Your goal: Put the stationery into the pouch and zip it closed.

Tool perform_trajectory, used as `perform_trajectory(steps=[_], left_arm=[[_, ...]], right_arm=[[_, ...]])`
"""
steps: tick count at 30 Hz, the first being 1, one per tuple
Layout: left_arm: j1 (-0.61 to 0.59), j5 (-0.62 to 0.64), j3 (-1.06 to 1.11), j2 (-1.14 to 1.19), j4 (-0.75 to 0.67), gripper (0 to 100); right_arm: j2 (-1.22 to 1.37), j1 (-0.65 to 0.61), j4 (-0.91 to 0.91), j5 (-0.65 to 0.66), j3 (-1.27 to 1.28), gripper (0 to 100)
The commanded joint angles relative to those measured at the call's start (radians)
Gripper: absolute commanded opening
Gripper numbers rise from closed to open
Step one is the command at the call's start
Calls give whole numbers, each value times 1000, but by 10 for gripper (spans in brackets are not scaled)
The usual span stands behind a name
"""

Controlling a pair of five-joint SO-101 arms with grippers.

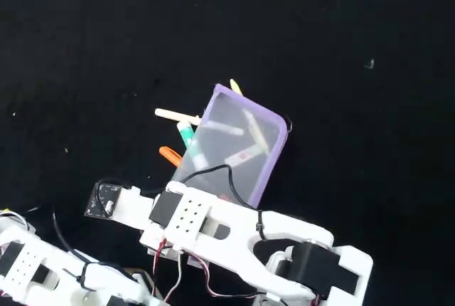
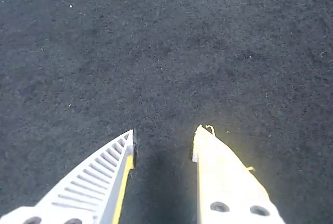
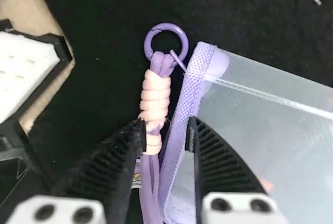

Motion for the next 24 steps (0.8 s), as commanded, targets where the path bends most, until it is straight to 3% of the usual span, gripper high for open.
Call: perform_trajectory(steps=[1, 5, 12, 24], left_arm=[[-8, -11, -10, -14, -18, 193], [-8, -12, -10, -14, -18, 193], [-8, -14, -10, -14, -18, 192], [-8, -14, -10, -14, -18, 192]], right_arm=[[-56, -52, 29, -6, -31, 124], [-36, -121, 17, -6, -24, 124], [113, -78, -41, -6, -48, 124], [147, -106, 44, 3, -105, 124]])
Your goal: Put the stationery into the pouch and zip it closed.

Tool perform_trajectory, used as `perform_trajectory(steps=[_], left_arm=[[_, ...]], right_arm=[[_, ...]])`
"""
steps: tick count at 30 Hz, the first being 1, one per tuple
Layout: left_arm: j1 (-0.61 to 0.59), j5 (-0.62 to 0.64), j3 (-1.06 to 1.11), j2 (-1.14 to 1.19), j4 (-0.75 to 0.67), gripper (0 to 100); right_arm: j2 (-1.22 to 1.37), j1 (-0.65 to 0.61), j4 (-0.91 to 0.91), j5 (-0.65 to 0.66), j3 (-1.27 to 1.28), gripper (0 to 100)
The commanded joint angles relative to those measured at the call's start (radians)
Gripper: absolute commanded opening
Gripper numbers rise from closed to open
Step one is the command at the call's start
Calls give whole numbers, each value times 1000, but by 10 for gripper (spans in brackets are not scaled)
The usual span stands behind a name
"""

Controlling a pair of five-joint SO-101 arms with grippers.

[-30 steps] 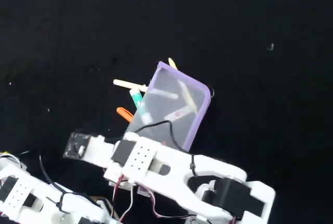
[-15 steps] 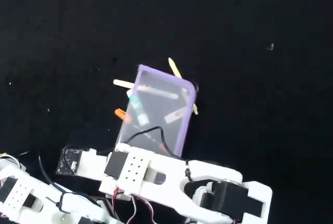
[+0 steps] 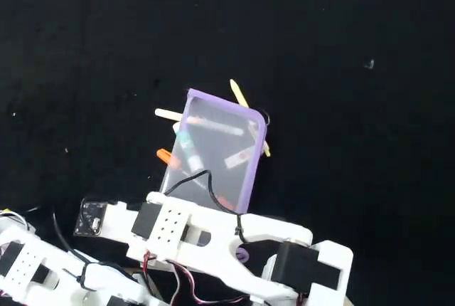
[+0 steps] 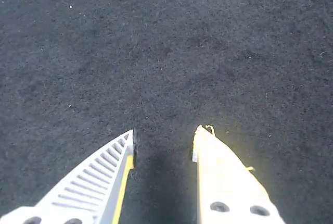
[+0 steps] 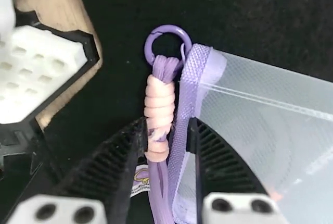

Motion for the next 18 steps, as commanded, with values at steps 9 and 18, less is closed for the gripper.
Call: perform_trajectory(steps=[9, 18], left_arm=[[-10, -11, -10, -14, -18, 192], [-8, -9, -10, -14, -18, 192]], right_arm=[[-70, -17, 129, 5, -51, 124], [-317, -58, 104, 6, 58, 123]])
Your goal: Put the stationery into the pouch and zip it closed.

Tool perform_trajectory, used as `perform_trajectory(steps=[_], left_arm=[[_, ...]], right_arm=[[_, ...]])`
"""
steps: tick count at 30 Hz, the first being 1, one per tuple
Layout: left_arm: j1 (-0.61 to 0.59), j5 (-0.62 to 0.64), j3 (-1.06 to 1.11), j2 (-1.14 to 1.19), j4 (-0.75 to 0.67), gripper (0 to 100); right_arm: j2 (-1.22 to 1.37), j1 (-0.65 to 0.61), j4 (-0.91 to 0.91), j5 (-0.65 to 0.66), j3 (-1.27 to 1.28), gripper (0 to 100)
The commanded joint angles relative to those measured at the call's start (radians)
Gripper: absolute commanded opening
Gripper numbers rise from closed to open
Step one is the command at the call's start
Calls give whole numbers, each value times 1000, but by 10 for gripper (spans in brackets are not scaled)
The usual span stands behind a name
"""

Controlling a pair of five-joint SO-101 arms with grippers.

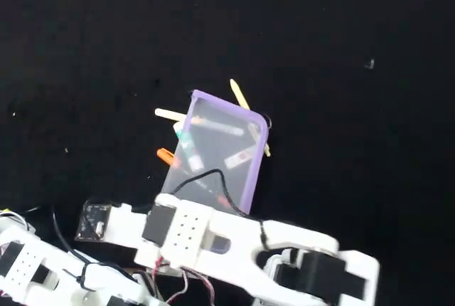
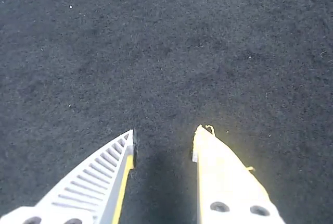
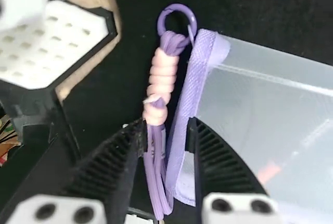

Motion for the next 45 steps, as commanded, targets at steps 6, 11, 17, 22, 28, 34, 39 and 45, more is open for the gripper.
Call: perform_trajectory(steps=[6, 11, 17, 22, 28, 34, 39, 45], left_arm=[[-4, -9, -10, -14, -20, 192], [-5, -8, -1, -12, -61, 192], [-68, 63, -13, -14, -74, 192], [-122, 184, -36, -6, -64, 195], [-119, 184, -131, -5, 74, 195], [-117, 127, -321, -5, 298, 195], [-117, 63, -437, -5, 453, 195], [-18, 58, -484, -3, 586, 195]], right_arm=[[-139, -71, -21, -8, 38, 123], [-119, -71, -31, -11, 50, 123], [-104, -38, -92, -43, 91, 123], [-99, -29, -95, -43, 99, 123], [-99, -29, -118, -43, 130, 123], [-99, -29, -129, -43, 137, 123], [-99, -29, -130, -43, 136, 123], [-97, -25, -137, -41, 148, 123]])
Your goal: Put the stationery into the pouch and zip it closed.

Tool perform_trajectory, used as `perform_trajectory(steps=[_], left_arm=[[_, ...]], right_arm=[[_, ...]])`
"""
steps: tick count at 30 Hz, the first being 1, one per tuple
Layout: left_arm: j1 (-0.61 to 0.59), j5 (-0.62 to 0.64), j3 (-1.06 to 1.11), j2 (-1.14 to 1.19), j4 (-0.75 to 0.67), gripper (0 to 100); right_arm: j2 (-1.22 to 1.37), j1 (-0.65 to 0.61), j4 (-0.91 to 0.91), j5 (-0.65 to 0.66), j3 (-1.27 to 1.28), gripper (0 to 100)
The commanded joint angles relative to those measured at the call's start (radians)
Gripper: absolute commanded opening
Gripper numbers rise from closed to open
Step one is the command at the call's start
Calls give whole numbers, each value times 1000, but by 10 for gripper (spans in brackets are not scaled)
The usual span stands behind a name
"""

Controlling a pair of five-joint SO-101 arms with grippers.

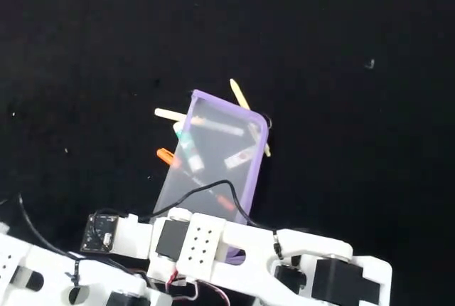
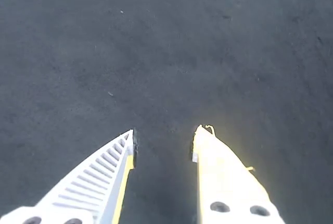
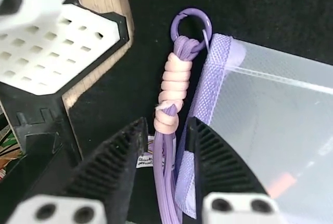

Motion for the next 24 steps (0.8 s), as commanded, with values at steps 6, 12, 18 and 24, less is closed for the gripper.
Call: perform_trajectory(steps=[6, 12, 18, 24], left_arm=[[137, -12, -91, -6, 110, 195], [142, -12, -88, -6, 110, 195], [142, -14, -64, -15, 109, 195], [137, -15, 1, -15, 38, 195]], right_arm=[[-2, 166, -17, 5, 13, 123], [-2, 331, -9, 95, 16, 123], [-2, 353, -15, 112, 19, 123], [-2, 516, -23, 207, 27, 123]])
